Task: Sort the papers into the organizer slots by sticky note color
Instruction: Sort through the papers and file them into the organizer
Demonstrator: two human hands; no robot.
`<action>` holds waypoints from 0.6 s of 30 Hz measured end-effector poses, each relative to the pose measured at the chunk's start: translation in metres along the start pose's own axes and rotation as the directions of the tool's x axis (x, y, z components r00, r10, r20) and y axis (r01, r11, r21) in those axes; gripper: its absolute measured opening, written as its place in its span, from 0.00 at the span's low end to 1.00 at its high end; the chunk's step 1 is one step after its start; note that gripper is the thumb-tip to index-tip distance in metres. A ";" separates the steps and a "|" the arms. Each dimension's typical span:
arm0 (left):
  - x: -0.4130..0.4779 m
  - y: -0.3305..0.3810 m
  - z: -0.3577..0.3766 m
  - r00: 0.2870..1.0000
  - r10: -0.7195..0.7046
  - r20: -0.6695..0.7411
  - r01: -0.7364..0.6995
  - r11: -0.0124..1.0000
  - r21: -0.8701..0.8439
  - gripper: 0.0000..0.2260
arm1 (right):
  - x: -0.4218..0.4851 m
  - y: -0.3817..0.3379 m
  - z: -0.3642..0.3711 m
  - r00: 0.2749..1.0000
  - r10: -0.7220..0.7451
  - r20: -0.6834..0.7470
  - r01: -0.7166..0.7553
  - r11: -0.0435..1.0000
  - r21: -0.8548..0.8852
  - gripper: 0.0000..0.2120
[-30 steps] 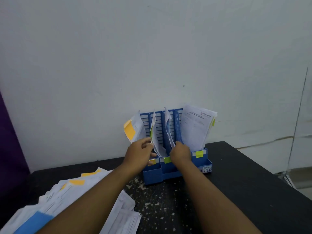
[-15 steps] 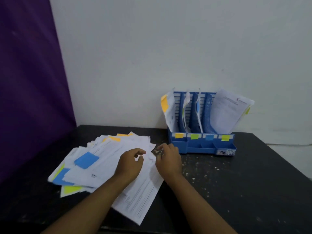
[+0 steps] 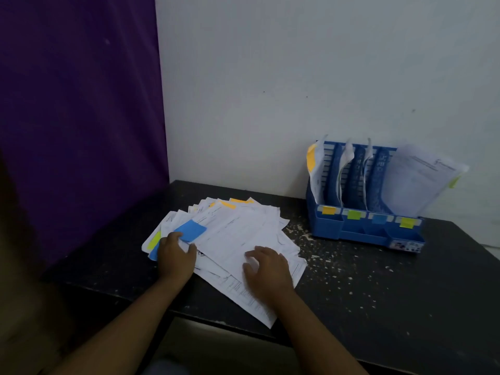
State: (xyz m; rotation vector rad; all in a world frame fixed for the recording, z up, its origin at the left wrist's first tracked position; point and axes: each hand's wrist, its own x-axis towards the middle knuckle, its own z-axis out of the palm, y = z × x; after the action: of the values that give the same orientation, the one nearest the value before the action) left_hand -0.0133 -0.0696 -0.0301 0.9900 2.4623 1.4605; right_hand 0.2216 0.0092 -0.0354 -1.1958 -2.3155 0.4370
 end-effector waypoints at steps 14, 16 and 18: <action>0.011 0.020 -0.002 0.967 -0.252 -0.019 0.251 0.967 -0.047 0.28 | -0.006 -0.002 -0.005 0.997 -0.033 -0.073 0.035 0.999 0.027 0.16; 0.005 0.020 -0.003 0.970 -0.239 -0.038 0.235 0.968 -0.088 0.27 | -0.006 -0.003 -0.006 0.997 -0.032 -0.074 0.034 0.999 0.035 0.16; 0.000 0.021 -0.006 0.973 -0.227 -0.047 0.220 0.968 -0.121 0.26 | -0.007 -0.004 -0.007 0.997 -0.031 -0.073 0.035 0.998 0.046 0.16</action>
State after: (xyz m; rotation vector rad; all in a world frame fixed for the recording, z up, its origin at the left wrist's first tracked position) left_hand -0.0060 -0.0677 -0.0099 0.6316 2.4039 1.5559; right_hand 0.2269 0.0015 -0.0298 -1.1307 -2.2473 0.4277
